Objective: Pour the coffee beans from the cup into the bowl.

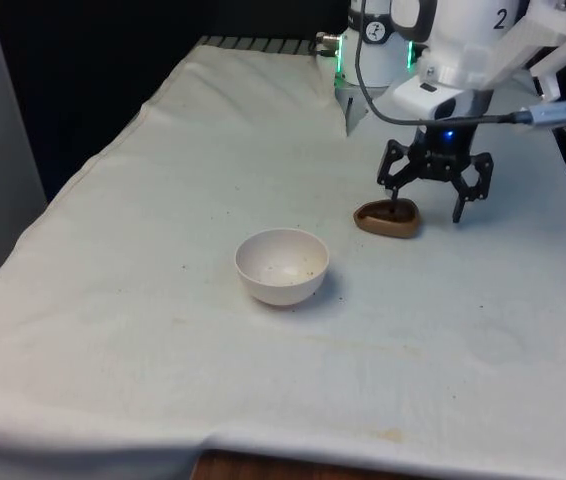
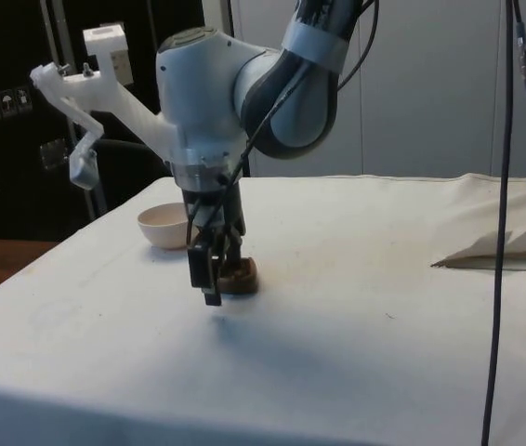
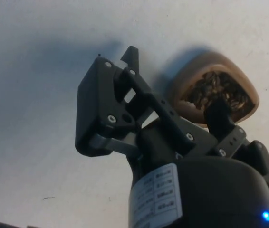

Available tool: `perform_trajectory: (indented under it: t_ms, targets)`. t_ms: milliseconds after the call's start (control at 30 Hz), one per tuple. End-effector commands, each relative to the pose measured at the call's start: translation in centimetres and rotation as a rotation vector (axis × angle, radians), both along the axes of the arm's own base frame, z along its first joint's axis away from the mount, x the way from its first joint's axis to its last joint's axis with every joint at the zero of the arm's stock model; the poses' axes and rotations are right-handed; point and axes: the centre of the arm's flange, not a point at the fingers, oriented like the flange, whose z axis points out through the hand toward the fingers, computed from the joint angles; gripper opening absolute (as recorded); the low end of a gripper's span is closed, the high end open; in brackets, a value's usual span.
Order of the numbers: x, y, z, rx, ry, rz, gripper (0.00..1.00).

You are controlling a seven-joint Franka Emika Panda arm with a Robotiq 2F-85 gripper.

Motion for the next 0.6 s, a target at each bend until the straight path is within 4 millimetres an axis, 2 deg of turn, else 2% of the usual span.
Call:
perform_trajectory:
  t_ms: [0, 400, 500, 533, 567]
  targets:
    - [0.07, -0.28, -0.17, -0.003, -0.002, 0.001, 1.00]
    - [0.01, -0.63, -0.19, -0.003, 0.001, -0.004, 0.99]
    - [-0.01, -0.64, -0.17, -0.003, 0.001, -0.004, 0.84]
    - [0.00, -0.69, -0.17, -0.003, 0.001, -0.005, 0.71]
    - [0.05, -0.61, -0.24, -0.003, 0.004, -0.006, 0.66]
